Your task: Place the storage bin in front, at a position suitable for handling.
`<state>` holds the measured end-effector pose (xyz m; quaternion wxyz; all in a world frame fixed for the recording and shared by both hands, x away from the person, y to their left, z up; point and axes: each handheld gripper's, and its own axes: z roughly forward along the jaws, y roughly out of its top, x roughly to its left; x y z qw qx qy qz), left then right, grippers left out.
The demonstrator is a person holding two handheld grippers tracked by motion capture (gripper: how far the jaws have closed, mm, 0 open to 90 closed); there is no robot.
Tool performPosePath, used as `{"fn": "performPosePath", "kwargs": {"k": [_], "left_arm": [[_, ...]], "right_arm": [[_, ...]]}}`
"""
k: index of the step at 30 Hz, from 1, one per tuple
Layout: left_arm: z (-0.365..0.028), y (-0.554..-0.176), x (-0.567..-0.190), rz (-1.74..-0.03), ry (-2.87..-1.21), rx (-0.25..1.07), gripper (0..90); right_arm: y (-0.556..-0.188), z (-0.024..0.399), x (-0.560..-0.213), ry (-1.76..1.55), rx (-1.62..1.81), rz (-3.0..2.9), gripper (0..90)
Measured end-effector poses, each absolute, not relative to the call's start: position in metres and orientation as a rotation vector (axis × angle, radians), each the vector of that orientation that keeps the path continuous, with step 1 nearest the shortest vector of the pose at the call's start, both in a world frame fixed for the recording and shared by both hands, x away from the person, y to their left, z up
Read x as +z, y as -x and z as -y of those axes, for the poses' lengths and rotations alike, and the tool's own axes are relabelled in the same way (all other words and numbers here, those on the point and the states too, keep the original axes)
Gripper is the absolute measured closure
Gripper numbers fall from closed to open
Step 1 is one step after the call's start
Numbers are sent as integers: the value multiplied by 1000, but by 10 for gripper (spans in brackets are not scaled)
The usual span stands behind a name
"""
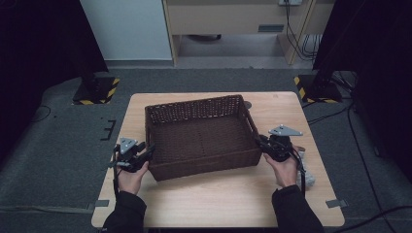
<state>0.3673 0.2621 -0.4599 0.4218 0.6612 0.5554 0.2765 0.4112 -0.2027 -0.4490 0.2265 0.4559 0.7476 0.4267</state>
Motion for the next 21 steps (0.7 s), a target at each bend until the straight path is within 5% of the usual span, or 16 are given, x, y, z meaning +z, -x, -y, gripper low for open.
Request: {"fn": "performPosePath", "kwargs": {"k": [10,21], "left_arm": [[-271,-368,-460,-1348,-1694,659,518],[-274,-369,-446,-1335,-1610,714,428]], "right_arm": [[-372,201,-444,-1260,1138,-2083,704],[-404,209,-438,-1243,1226,-1975,600]]}}
